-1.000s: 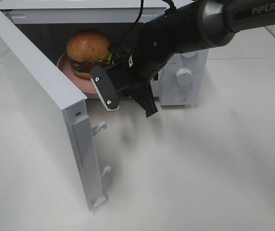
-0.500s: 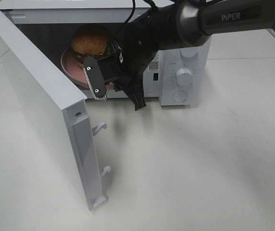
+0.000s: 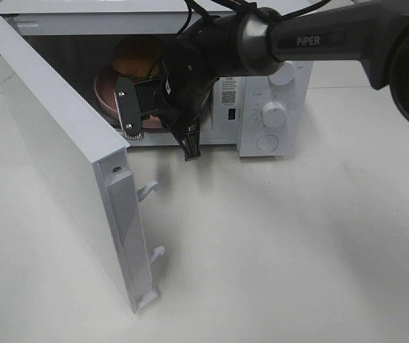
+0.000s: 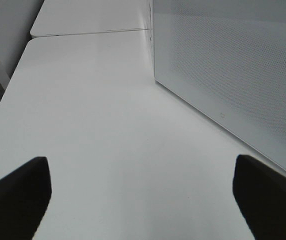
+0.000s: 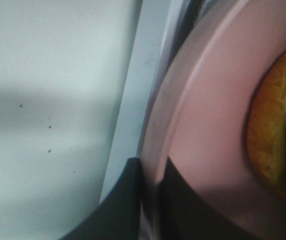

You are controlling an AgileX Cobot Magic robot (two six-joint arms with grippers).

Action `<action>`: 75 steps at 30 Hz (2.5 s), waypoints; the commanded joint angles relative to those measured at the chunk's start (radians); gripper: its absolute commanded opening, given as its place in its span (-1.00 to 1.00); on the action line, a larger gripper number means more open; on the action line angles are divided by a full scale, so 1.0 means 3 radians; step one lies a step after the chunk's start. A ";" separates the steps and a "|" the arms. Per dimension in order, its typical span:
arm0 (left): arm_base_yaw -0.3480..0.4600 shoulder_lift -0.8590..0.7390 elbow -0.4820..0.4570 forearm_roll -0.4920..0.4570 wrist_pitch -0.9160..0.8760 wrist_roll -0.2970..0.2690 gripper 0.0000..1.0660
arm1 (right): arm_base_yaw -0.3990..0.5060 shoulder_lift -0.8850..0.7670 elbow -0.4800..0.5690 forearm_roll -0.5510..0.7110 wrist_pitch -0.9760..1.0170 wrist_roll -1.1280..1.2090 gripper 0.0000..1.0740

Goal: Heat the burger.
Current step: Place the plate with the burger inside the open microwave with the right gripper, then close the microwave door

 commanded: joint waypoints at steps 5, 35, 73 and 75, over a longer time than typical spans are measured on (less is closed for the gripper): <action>0.0007 -0.0057 0.0007 0.0027 -0.0010 0.0003 0.70 | -0.0030 0.0040 -0.0140 -0.0157 -0.0030 0.0227 -0.99; 0.0007 -0.0057 0.0007 0.0027 -0.0010 0.0003 0.70 | -0.0030 0.0083 -0.0167 -0.0213 0.0053 0.0527 -0.07; 0.0007 -0.0057 0.0007 0.0027 -0.0010 0.0003 0.70 | -0.0030 -0.1057 0.1313 -0.0040 -0.0290 0.0687 0.42; 0.0007 -0.0057 0.0007 0.0027 -0.0010 0.0003 0.70 | -0.0030 -0.1153 0.1407 -0.0040 -0.0290 0.0717 0.42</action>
